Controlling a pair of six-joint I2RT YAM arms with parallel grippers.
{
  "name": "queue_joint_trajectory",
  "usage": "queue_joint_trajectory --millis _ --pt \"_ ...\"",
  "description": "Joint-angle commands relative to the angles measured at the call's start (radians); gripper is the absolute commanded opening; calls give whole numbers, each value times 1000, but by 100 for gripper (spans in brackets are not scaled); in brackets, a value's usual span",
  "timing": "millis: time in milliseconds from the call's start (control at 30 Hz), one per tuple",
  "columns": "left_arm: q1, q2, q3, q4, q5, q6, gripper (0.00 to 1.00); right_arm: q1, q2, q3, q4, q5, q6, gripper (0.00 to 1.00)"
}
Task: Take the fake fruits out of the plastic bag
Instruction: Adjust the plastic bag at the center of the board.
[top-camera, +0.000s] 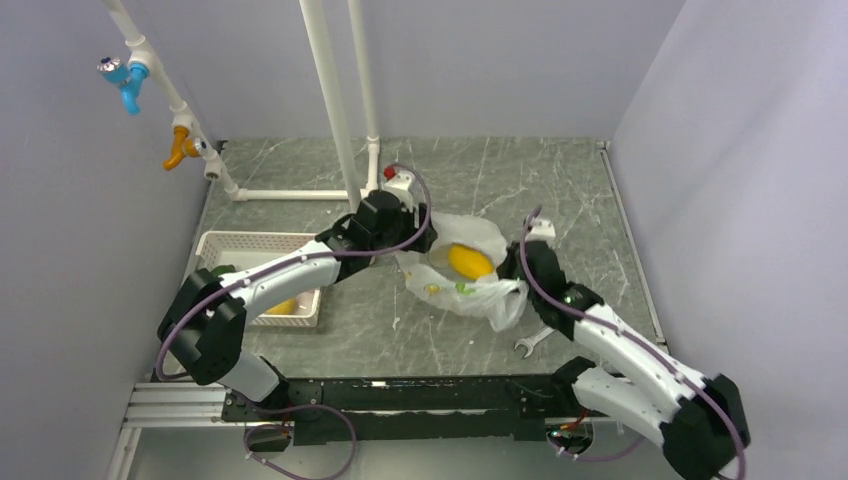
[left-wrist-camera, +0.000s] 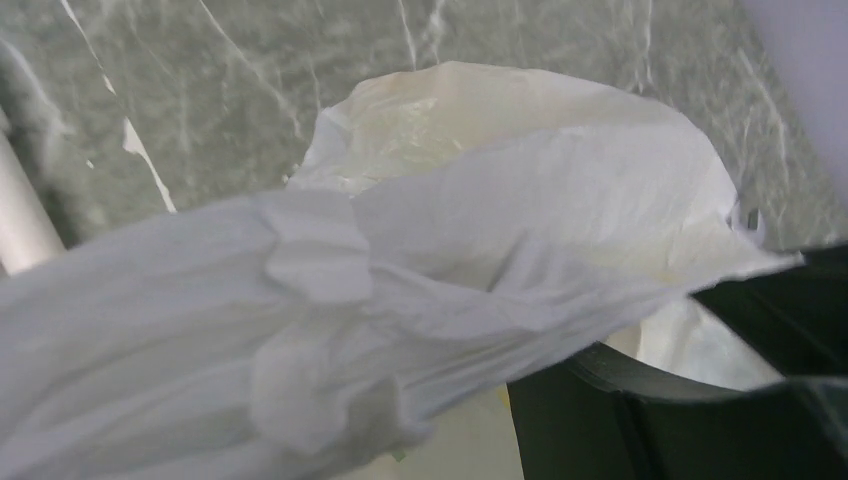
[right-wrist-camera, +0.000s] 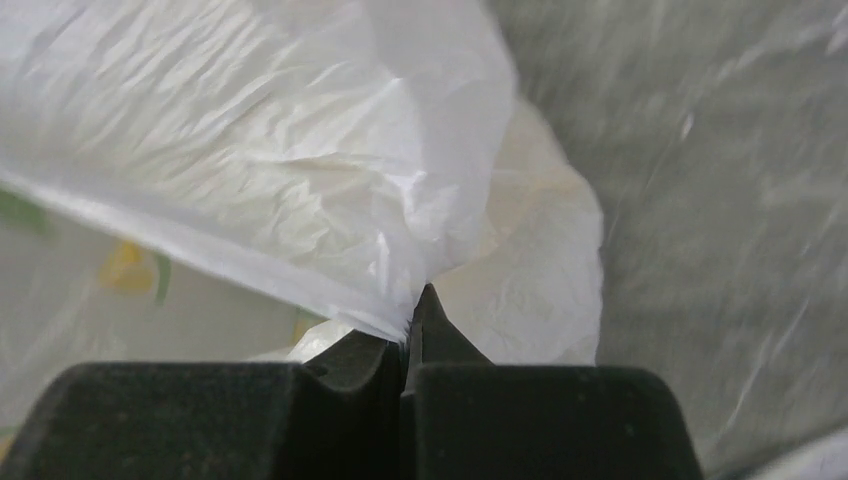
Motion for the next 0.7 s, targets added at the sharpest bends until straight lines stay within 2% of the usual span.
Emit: queue_joint_trajectory --millis 0,67,133,200,267,333,367,400,433,467,500,567,667 --pt "91 14 115 -15 61 31 72 -258 221 132 364 -169 -192 0" --pt "110 27 150 -13 104 25 71 -304 353 294 352 -228 -269 0" --pt "121 36 193 -26 161 20 70 -304 444 487 246 -233 -354 0" --pt "123 36 217 -16 220 14 68 -303 493 594 162 -282 -380 0" --pt "122 18 209 -6 249 -9 68 -283 482 602 101 -304 -382 0" --pt "122 -1 154 30 287 -36 70 -262 417 511 90 -358 -375 0" --pt "123 -2 132 39 308 -48 70 -252 380 467 61 -354 -366 9" --pt "123 3 114 42 337 -59 69 -244 342 424 30 -344 -352 25" --pt "122 9 89 47 355 -72 69 -242 298 366 -6 -345 -324 51" --pt "121 9 54 75 376 -102 68 -242 275 333 -44 -365 -318 87" --pt "121 6 15 112 394 -129 68 -241 264 320 -96 -368 -312 98" --pt "118 -1 -57 190 425 -171 68 -240 238 320 -218 -332 -281 100" --pt "101 -14 -108 225 446 -192 68 -239 157 354 -335 -333 -231 100"
